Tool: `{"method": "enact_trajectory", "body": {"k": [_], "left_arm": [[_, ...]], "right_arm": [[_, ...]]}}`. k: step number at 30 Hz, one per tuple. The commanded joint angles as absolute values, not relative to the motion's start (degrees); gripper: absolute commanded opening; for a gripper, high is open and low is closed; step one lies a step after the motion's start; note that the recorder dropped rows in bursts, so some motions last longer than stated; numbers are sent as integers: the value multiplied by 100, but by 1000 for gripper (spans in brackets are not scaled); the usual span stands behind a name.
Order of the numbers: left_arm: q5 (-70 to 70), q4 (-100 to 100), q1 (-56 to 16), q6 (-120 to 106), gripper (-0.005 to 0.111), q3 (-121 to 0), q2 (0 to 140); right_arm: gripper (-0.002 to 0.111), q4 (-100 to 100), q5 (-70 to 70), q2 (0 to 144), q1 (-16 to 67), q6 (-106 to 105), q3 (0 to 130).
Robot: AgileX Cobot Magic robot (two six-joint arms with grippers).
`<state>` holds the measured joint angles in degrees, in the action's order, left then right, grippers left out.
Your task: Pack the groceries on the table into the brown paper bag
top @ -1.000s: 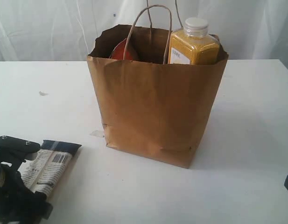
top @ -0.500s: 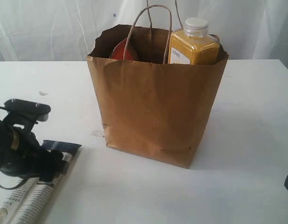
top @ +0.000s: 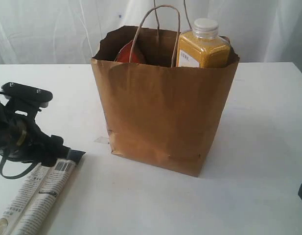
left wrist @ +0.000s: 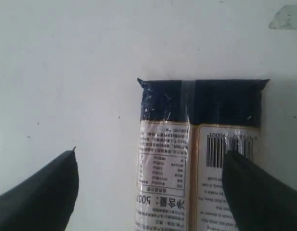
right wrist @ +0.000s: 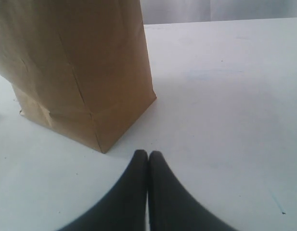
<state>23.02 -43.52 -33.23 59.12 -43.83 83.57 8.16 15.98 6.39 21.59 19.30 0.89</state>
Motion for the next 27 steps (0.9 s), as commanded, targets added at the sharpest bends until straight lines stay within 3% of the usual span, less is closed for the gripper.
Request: {"method": "enact_trajectory", "body": {"k": [1,4,9,27], "left_arm": [[2044,-4483,-3324,5848,82,-4398,8334],[1865,-4435,-3324,5996,85,-4398,8334],[1623,-4445,-3324,6150,105,-4398,8345],[1586,-3642,-3110,6205,105,-4398,8688]], "right_arm": [[0,874,1577,613,2118,1932,67],[0,874,1577,613,2118,1932,67],[0,874,1577,613,2118,1932,67],[0,874,1577,613,2118,1932,67]]}}
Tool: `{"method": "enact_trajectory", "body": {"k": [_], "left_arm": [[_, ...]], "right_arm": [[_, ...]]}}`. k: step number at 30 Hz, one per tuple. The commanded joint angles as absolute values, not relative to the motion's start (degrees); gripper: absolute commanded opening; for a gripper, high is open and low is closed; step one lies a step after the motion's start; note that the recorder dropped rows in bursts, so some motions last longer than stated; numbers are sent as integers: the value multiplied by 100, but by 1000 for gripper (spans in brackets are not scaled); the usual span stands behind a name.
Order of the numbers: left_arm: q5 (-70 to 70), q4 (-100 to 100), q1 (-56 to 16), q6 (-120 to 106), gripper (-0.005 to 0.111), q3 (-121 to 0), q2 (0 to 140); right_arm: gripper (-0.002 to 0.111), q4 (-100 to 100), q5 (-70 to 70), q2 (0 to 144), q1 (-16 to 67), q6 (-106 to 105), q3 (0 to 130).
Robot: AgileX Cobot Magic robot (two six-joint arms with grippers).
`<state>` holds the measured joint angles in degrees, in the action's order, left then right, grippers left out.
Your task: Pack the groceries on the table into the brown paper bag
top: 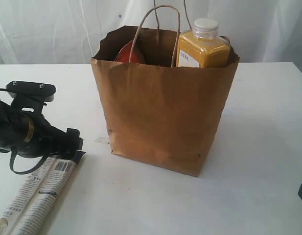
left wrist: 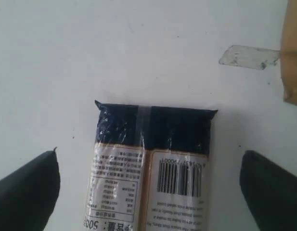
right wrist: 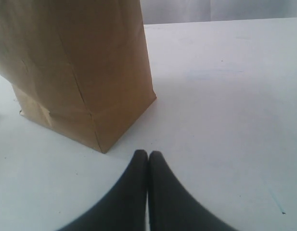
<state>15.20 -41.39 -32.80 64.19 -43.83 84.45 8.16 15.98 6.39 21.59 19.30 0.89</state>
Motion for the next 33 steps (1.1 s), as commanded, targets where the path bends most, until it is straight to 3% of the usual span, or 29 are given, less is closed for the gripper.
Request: {"method": "enact_trajectory", "body": {"k": [1,6,26,28,29,30,31,32,33], "left_arm": [[1586,-3362,-3055,5892,105,-4398,8777],[1574,-2361,-2981,4425,105,-4421,8994],[2153,-2098,-2981,4407,104,-4971,10112],[2217,-2098,-2981,4407,93,-4971,10179],[2273,-2098,-2981,4407,82,-4971,10200],[2384,-2098,-2981,4411,52,-4971,10241],[2394,-2126,-2981,4411,35,-4971,10241],[2409,-2144,-2981,4398,6,-4971,10241],[2440,-2144,-2981,4360,1,-4971,10230]], "right_arm": [[0,874,1577,613,2118,1932,67],[0,874,1577,613,2118,1932,67],[0,874,1577,613,2118,1932,67],[0,874,1577,613,2118,1932,67],[0,874,1577,613,2118,1932,67],[0,874,1577,613,2118,1932,67],[0,874,1577,613,2118,1932,67],[0,874,1577,613,2118,1932,67],[0,874,1577,613,2118,1932,67]]}}
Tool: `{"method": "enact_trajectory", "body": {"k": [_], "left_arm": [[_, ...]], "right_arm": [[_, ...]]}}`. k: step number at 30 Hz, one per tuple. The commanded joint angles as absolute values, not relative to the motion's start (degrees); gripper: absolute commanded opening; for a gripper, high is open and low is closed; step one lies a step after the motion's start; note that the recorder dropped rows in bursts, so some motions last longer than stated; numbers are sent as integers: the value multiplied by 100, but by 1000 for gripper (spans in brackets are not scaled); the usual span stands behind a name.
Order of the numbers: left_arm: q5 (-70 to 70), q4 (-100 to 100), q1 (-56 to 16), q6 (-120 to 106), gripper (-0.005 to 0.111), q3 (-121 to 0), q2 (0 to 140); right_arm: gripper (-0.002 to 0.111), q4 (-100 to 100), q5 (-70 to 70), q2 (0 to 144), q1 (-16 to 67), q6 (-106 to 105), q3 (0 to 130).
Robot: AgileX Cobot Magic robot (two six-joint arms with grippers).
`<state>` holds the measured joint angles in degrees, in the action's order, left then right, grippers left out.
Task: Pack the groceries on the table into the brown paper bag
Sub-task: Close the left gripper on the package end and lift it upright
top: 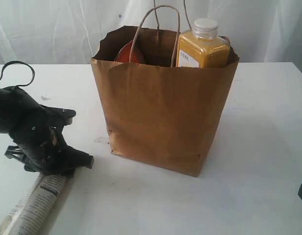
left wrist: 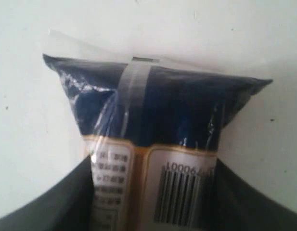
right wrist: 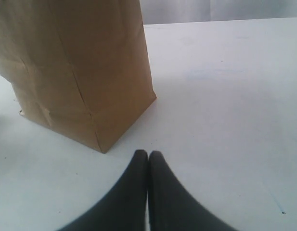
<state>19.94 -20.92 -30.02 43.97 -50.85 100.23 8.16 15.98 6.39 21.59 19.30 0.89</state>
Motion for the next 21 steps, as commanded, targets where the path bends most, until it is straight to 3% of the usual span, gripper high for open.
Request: {"method": "enact_trajectory", "body": {"k": [1,9,21], "left_arm": [[2462,-2144,-2981,4350,1,-4971,10230],[2876,-2207,-2981,4204,0,-5094,9890],[3648,-2472,-2981,4221,0,-5954,8058]], "right_arm": [[0,874,1577,613,2118,1932,67],[0,874,1577,613,2118,1932,67],[0,874,1577,613,2118,1932,67]]}}
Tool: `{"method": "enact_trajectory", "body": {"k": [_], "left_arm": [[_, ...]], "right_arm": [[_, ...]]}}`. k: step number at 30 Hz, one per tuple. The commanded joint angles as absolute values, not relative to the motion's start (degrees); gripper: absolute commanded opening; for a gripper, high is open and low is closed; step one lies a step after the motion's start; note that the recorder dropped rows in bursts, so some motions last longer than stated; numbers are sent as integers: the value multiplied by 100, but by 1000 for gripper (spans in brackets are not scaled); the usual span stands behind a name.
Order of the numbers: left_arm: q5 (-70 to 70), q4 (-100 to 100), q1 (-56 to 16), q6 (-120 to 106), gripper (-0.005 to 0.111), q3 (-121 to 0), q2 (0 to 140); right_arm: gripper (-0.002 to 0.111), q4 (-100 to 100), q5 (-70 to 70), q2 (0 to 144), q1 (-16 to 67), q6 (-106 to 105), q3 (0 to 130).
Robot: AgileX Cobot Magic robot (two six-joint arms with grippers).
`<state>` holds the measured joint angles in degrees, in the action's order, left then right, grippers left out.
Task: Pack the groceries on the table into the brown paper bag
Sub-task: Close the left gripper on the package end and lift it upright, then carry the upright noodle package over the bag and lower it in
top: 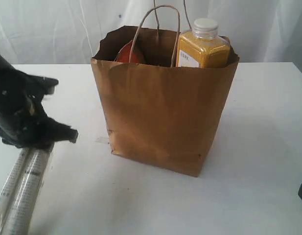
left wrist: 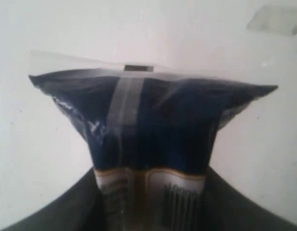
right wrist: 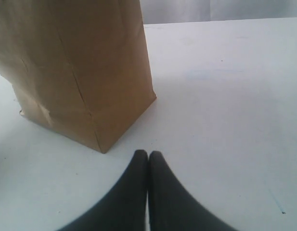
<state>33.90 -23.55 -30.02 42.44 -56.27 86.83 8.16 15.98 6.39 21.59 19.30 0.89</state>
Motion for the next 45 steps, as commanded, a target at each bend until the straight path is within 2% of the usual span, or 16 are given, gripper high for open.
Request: {"method": "enact_trajectory", "body": {"k": [1,15,22,39,45], "left_arm": [[3717,-2472,-2981,4221,0,-6060,7897],[4361,-2454,-2981,4003,0,-7617,6464],[3944,-2404,-2981,4003,0,-8814,6363],[3467,-1867,-2991,3706,0,-10998,7463],[3402,-835,-2991,2775,0,-11872,8227]], "right_arm": [[0,874,1577,613,2118,1932,67],[0,874,1577,613,2118,2033,67],[0,874,1577,613,2118,2033,67],[0,874,1577,613,2118,2033,67],[0,874,1577,613,2118,2033,67]]}}
